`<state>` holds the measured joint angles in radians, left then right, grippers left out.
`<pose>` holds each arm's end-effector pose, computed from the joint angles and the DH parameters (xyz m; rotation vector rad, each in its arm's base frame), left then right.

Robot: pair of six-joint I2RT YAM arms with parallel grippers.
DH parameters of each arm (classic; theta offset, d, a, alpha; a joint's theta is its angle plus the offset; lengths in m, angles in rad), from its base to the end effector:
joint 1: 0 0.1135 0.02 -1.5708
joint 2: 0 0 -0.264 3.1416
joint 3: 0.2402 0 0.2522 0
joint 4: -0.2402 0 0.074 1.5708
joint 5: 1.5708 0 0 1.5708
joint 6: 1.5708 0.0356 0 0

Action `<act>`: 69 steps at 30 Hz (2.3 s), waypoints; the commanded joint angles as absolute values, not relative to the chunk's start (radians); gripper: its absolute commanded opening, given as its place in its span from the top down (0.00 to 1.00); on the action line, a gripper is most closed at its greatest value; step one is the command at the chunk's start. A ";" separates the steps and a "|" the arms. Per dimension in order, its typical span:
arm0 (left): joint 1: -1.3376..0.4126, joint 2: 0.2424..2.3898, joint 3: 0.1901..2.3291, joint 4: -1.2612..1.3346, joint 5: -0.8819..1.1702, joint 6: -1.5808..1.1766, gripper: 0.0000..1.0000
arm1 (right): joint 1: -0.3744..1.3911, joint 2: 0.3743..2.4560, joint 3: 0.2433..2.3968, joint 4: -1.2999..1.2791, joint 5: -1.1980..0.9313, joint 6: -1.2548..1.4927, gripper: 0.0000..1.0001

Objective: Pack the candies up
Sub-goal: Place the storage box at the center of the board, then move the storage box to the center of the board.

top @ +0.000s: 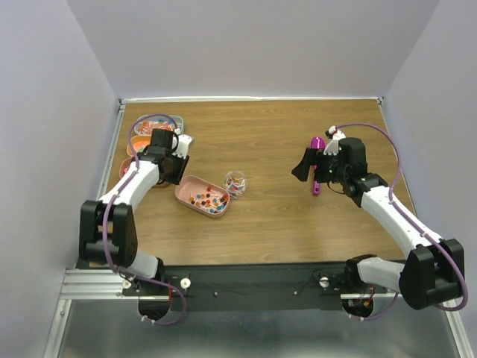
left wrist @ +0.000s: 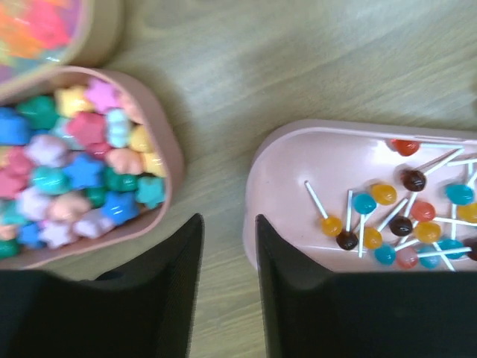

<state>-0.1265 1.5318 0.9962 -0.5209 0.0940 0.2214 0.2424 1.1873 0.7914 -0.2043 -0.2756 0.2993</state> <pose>0.3020 -0.0418 0.2086 0.4858 2.5771 -0.0905 0.2498 0.0717 0.2581 -0.0984 2.2071 0.6053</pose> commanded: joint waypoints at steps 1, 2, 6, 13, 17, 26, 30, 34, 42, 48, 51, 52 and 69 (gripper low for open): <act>-0.173 1.382 1.043 -0.534 0.014 0.094 0.46 | 0.249 1.184 0.776 -0.186 -0.279 0.305 0.00; -0.187 1.373 1.045 -0.534 0.008 0.065 0.45 | 0.247 1.186 0.776 -0.187 -0.279 0.305 0.00; -0.270 1.368 0.994 -0.477 0.075 -0.060 0.46 | 0.247 1.192 0.776 -0.187 -0.275 0.304 0.00; -0.291 1.492 0.986 -0.428 0.064 -0.187 0.51 | 0.248 1.187 0.772 -0.189 -0.268 0.301 0.00; -0.290 1.532 0.962 -0.411 0.057 -0.245 0.50 | 0.248 1.190 0.772 -0.187 -0.267 0.301 0.00; -0.255 1.506 0.871 -0.370 -0.106 -0.529 0.55 | 0.249 1.189 0.775 -0.187 -0.285 0.304 0.00; -0.206 1.433 0.816 -0.361 -0.133 -0.606 0.57 | 0.249 1.187 0.775 -0.186 -0.291 0.304 0.00; -0.109 1.361 0.738 -0.327 -0.124 -0.649 0.58 | 0.248 1.183 0.773 -0.186 -0.295 0.304 0.00; 0.020 1.250 0.632 -0.299 -0.207 -0.742 0.61 | 0.249 1.177 0.772 -0.183 -0.302 0.304 0.00; 0.130 1.264 0.634 -0.302 -0.242 -0.724 0.62 | 0.250 1.178 0.772 -0.184 -0.304 0.304 0.00; 0.190 1.276 0.653 -0.295 -0.245 -0.678 0.62 | 0.250 1.181 0.772 -0.183 -0.305 0.305 0.00; 0.205 1.282 0.660 -0.293 -0.245 -0.664 0.62 | 0.250 1.184 0.772 -0.183 -0.308 0.305 0.00; 0.478 1.362 0.715 -0.193 -0.190 -0.606 0.62 | 0.250 1.207 0.772 -0.179 -0.311 0.301 0.00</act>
<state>0.4244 1.3525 0.6903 -0.2504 -0.1970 -0.6098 0.2424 1.1938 0.7837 -0.2020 -0.2947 0.2989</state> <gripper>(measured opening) 0.378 0.998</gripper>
